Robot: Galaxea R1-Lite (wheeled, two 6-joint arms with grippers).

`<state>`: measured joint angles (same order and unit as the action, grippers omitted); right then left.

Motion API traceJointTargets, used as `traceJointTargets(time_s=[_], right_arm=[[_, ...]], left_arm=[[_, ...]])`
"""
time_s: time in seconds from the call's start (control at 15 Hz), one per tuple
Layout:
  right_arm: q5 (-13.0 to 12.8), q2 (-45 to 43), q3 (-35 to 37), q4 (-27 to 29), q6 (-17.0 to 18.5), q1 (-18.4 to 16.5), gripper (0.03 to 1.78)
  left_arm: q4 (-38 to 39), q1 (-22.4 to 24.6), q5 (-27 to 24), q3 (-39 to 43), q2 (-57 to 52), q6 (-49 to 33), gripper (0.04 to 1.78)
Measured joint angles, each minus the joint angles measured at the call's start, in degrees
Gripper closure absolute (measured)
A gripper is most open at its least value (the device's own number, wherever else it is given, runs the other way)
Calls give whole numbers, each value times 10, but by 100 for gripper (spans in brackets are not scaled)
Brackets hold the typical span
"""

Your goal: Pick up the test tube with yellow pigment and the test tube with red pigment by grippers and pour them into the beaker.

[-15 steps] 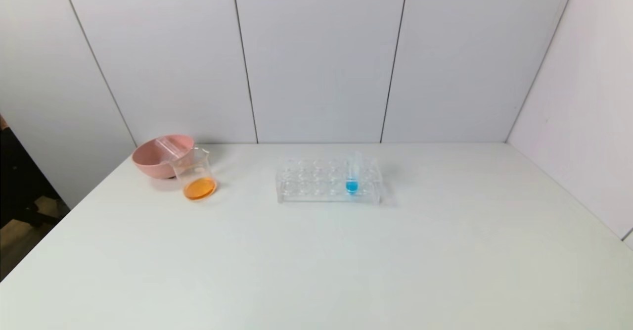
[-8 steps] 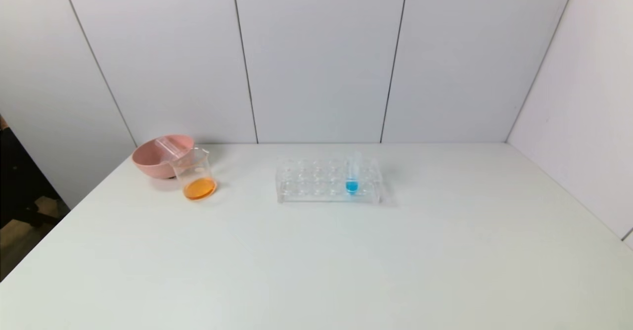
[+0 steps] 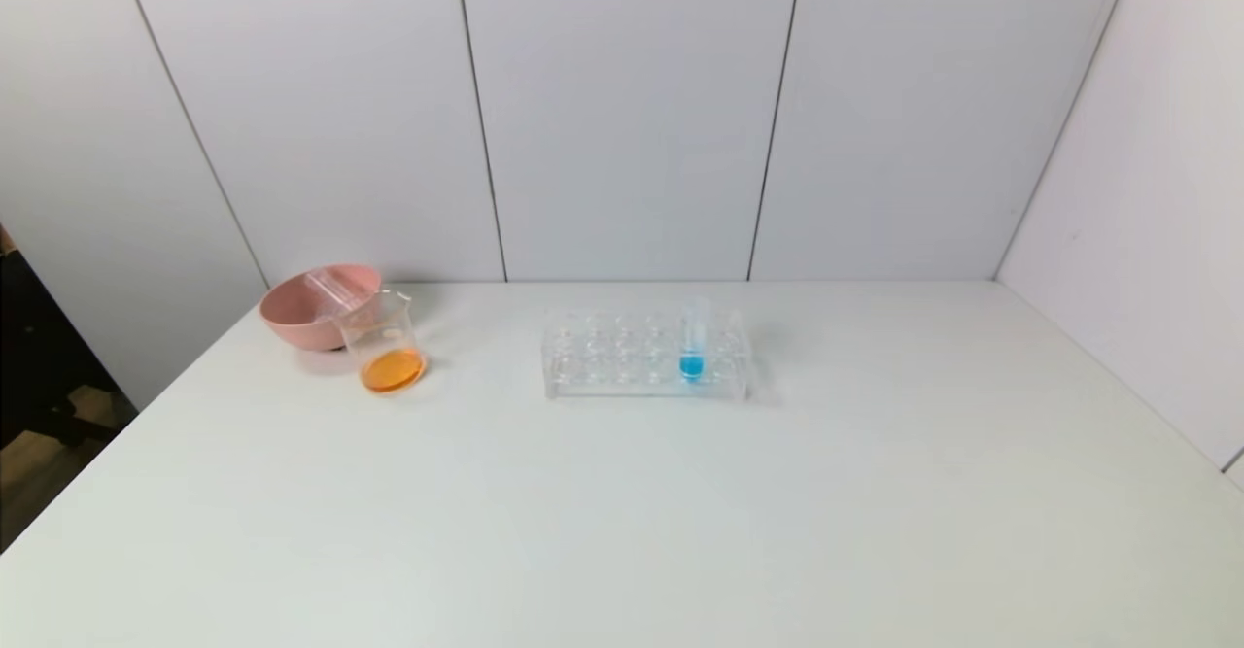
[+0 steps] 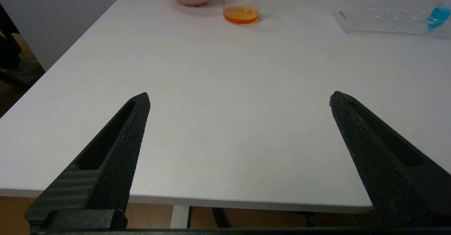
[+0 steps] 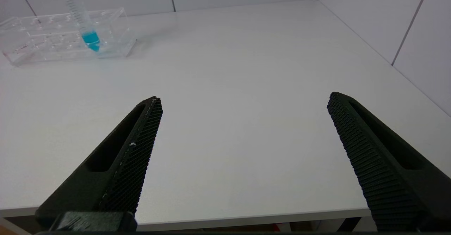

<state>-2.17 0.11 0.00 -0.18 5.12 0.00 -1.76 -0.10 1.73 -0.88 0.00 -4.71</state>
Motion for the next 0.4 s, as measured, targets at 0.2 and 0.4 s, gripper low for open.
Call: traceJointTargets(time_s=[0.2, 0.4], right_arm=[[0, 0, 0, 0, 1, 0, 10], [0, 0, 0, 0, 1, 0, 10]], left_arm=[[0, 0, 0, 0, 0, 0, 4], [0, 0, 0, 0, 0, 0, 4]])
